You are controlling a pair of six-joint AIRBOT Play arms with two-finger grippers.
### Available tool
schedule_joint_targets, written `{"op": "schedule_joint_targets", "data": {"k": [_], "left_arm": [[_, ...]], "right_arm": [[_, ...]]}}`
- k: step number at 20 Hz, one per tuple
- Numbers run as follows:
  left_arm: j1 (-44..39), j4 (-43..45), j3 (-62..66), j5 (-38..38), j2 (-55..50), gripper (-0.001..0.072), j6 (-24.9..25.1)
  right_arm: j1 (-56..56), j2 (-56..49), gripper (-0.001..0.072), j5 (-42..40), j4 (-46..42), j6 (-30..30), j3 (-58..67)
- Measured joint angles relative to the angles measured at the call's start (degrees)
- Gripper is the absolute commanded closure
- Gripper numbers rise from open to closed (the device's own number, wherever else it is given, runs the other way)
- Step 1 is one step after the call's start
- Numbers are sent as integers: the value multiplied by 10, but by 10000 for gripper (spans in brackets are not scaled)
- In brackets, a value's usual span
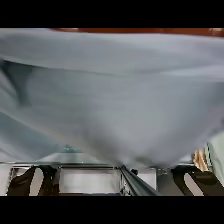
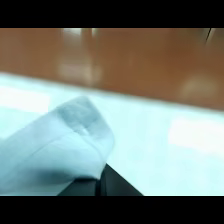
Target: Fold the shirts.
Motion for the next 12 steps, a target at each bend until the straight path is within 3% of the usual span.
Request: {"op": "schedule_joint_targets", "data": {"k": [6,12], "left_arm": [[-67,0,-208,68,-85,691,6],[-159,-2,-264,233,-263,691,14]], "right_arm": [[0,-88,689,-149,5,2,-208],[0,-336,689,-308,59,-1,-180]]}}
